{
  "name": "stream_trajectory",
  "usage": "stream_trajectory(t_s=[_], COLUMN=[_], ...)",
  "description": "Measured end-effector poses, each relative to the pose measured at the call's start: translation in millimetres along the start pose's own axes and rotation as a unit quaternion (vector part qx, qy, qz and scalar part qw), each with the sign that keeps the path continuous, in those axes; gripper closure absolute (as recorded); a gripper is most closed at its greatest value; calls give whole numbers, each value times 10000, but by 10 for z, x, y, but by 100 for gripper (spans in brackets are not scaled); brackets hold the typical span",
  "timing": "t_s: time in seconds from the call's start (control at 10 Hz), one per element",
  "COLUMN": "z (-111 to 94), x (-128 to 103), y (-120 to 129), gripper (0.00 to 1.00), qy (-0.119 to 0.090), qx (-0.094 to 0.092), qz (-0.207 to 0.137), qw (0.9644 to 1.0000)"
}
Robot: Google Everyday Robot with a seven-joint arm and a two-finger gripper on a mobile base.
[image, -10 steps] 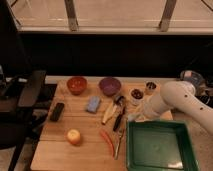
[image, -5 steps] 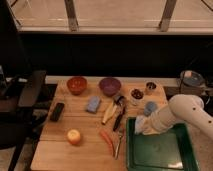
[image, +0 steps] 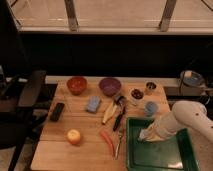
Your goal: Place towel in tray
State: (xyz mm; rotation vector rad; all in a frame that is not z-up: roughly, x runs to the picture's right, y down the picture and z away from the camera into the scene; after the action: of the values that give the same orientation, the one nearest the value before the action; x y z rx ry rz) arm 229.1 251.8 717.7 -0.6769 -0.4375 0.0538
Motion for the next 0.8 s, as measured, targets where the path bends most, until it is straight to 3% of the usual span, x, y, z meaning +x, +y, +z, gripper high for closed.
stream_trajectory(t_s=[0.2,0.8], z=[89,87], x=[70,60], y=[29,19], gripper=[71,69], qy=[-73,-72], qx=[-81,-82], qz=[98,79], qw=[9999,9999])
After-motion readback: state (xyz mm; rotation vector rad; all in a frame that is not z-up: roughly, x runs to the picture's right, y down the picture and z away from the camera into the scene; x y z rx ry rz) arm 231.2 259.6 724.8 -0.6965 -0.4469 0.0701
